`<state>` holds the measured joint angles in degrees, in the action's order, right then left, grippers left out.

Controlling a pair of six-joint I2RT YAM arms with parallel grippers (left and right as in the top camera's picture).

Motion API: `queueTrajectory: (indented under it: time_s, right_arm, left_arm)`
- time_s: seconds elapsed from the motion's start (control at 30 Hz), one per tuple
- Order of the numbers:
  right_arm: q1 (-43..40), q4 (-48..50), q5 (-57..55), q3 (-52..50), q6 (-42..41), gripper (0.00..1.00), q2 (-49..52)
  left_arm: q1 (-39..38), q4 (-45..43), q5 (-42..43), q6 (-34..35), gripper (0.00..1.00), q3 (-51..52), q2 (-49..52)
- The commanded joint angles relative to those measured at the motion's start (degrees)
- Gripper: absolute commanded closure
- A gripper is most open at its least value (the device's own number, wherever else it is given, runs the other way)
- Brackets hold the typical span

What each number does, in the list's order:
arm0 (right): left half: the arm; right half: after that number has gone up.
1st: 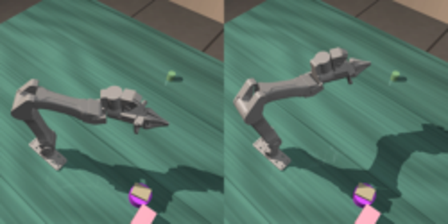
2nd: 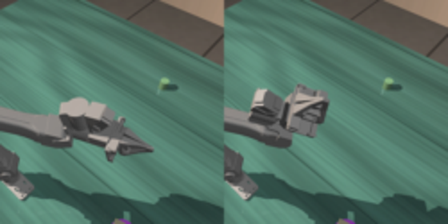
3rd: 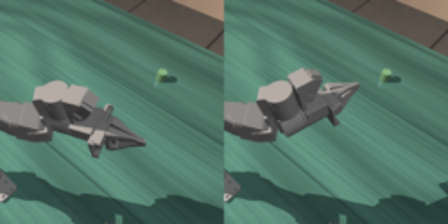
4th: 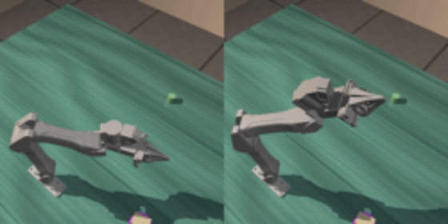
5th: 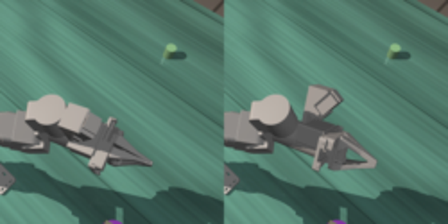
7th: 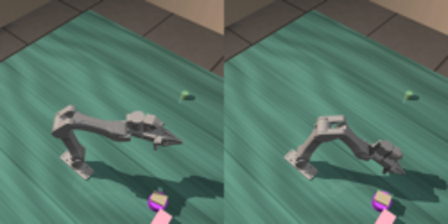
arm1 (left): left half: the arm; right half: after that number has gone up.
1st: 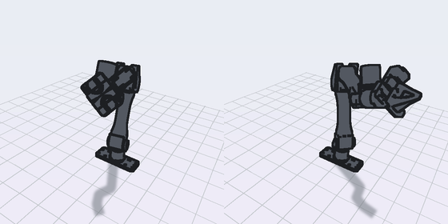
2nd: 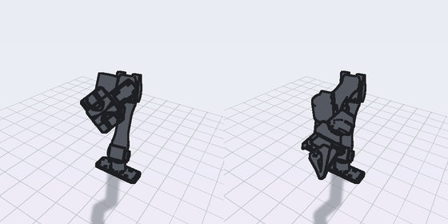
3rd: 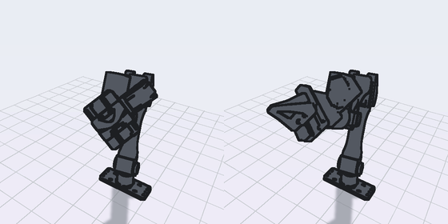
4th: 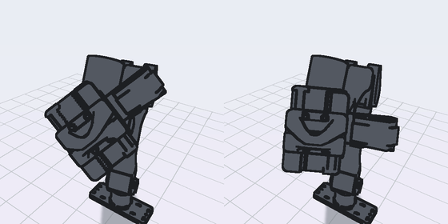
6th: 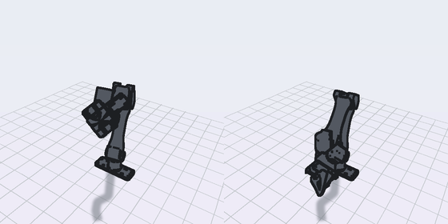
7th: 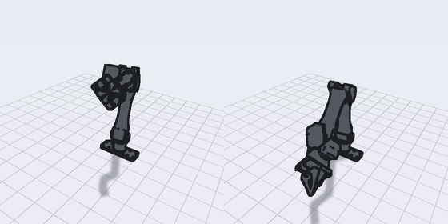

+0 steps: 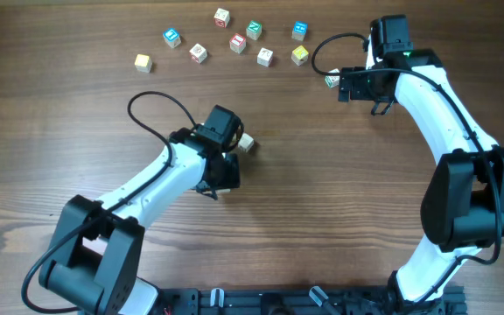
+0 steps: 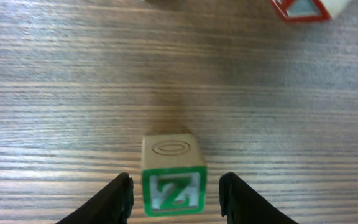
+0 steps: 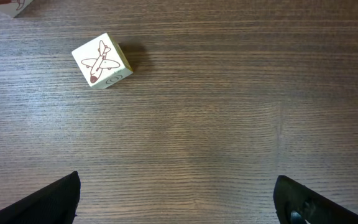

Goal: Form a circle

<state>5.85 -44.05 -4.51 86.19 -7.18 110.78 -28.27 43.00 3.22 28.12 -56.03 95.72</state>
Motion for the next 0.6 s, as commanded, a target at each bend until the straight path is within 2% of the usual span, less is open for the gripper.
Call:
queueTrajectory:
  time_s: [0.0, 0.2, 0.33, 0.37, 0.43, 0.57]
  right_arm:
    - [0.17, 0.11, 0.85, 0.7, 1.01, 0.0, -1.16]
    - [0.17, 0.11, 0.85, 0.7, 1.01, 0.0, -1.16]
    - [0.17, 0.13, 0.85, 0.7, 1.01, 0.0, -1.16]
    - [0.17, 0.13, 0.85, 0.7, 1.03, 0.0, -1.16]
    - [0.17, 0.13, 0.85, 0.7, 1.03, 0.0, -1.16]
    - [0.17, 0.13, 0.85, 0.7, 1.03, 0.0, -1.16]
  left_arm:
    - [-2.03, 0.02, -1.01, 1.11, 0.54, 0.96, 0.74]
    - [-3.28, -1.31, -4.13, 3.06, 0.55, 4.13, 0.74]
    - [-3.28, -3.82, -6.34, 2.97, 0.66, 4.2, 0.72]
    - [-3.28, -4.52, -6.58, 1.97, 0.7, 4.2, 0.72]
    - [-3.28, -4.94, -6.64, -1.64, 0.71, 4.2, 0.72]
    - [-3.28, -5.42, -9.79, -10.12, 0.67, 4.2, 0.72]
